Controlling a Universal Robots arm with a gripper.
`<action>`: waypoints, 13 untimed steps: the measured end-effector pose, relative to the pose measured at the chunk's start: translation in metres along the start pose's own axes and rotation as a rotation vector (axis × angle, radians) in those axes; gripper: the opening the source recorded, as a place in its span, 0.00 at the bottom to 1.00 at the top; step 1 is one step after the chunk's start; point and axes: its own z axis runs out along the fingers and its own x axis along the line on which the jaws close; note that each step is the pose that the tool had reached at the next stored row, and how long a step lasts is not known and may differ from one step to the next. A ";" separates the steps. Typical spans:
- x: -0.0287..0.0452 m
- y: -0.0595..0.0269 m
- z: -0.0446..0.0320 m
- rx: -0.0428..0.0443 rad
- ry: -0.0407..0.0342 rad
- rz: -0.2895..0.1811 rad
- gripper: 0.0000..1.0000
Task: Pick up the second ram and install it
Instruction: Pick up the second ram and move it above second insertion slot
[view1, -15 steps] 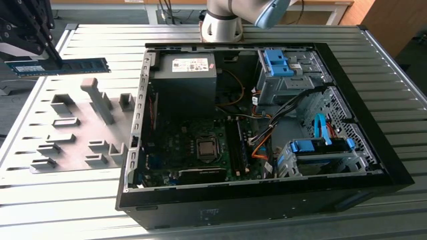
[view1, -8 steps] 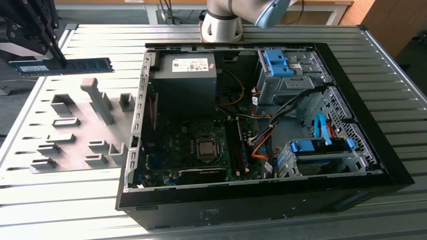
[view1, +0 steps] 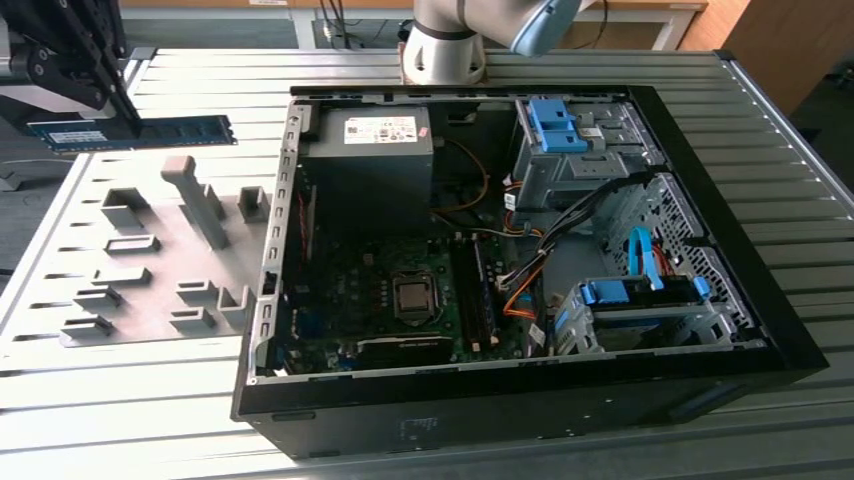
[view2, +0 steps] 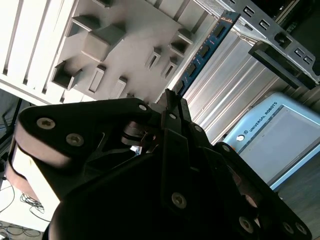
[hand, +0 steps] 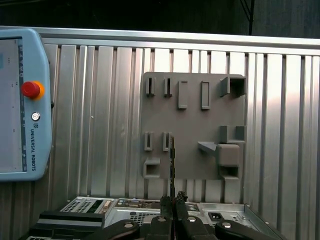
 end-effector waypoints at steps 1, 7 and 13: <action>0.0000 -0.0015 0.0000 0.0000 0.0000 0.000 0.14; 0.0006 -0.0187 -0.0002 0.0000 0.0000 0.000 0.14; 0.0009 -0.0289 -0.0004 0.0001 -0.0001 0.000 0.14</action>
